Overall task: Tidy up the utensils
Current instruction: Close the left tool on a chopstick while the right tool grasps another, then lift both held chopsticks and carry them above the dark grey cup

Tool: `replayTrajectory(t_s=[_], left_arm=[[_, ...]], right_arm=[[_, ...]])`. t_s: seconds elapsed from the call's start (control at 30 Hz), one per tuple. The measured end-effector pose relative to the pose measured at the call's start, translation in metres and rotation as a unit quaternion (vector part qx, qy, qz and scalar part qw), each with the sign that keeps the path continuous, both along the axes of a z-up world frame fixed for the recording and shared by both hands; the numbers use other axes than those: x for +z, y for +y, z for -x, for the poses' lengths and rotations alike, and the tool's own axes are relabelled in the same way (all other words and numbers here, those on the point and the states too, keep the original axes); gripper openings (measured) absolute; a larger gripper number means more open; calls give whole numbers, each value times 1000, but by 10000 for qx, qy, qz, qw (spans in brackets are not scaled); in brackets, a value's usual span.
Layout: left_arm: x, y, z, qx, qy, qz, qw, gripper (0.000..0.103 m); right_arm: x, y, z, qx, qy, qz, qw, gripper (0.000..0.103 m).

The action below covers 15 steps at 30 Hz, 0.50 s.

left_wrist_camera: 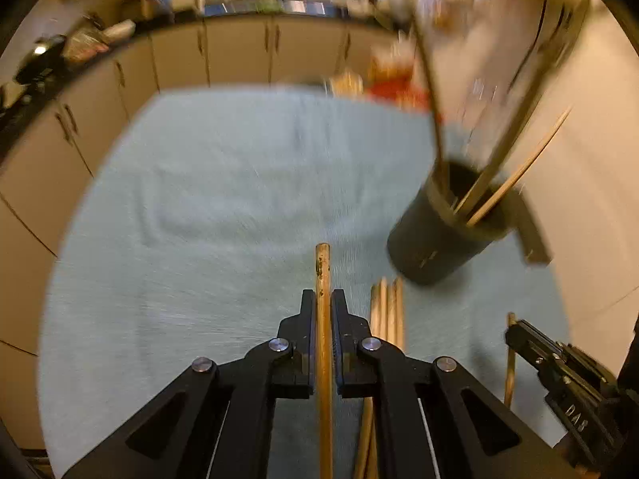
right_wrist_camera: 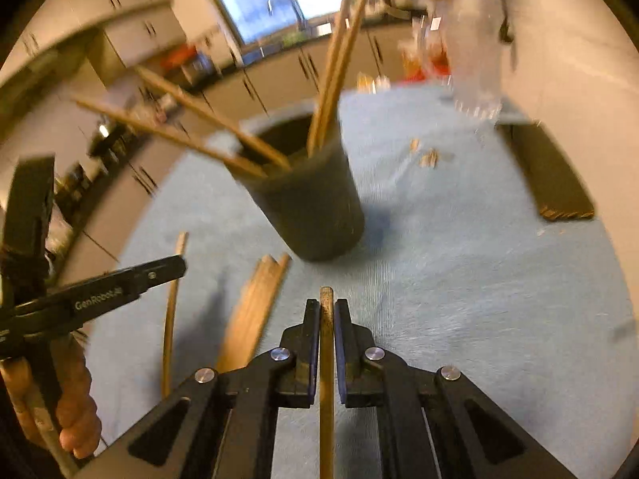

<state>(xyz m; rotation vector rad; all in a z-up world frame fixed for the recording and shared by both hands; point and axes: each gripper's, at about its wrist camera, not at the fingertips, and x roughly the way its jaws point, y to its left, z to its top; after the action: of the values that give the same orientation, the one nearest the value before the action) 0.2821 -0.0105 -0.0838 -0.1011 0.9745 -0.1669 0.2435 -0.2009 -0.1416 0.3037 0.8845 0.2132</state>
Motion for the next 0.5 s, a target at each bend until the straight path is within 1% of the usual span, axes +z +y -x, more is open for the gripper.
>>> replayTrajectory(t_s=[0.07, 0.17, 0.2, 0.27, 0.3, 0.33, 0.37, 0.4, 0.5], left_arm=[[24, 13, 19, 70, -282, 125, 9995, 7], [55, 22, 57, 169, -664, 146, 9975, 7], [57, 28, 68, 186, -736, 151, 9970, 7], [65, 31, 87, 236, -864, 176, 9958, 7], [71, 34, 99, 268, -942, 156, 9951, 7], [75, 35, 110, 350, -1057, 56, 9938, 7], [73, 29, 112, 426, -1130, -42, 9927, 7], [71, 31, 118, 455, -1179, -90, 9919, 7], [72, 34, 138, 518, -1377, -164, 9890, 7]], right_arm=[[18, -14, 13, -143, -297, -41, 9994, 8], [51, -26, 36, -292, -841, 52, 9960, 8], [62, -28, 47, -347, -1006, 107, 9943, 8], [74, -31, 62, -415, -1229, 102, 9915, 8], [82, -32, 74, -445, -1359, 97, 9897, 8], [87, -31, 83, -480, -1468, 156, 9879, 8], [92, -28, 90, -497, -1532, 197, 9868, 8], [97, -28, 97, -522, -1636, 233, 9849, 8], [107, -25, 116, -536, -1793, 391, 9815, 8]])
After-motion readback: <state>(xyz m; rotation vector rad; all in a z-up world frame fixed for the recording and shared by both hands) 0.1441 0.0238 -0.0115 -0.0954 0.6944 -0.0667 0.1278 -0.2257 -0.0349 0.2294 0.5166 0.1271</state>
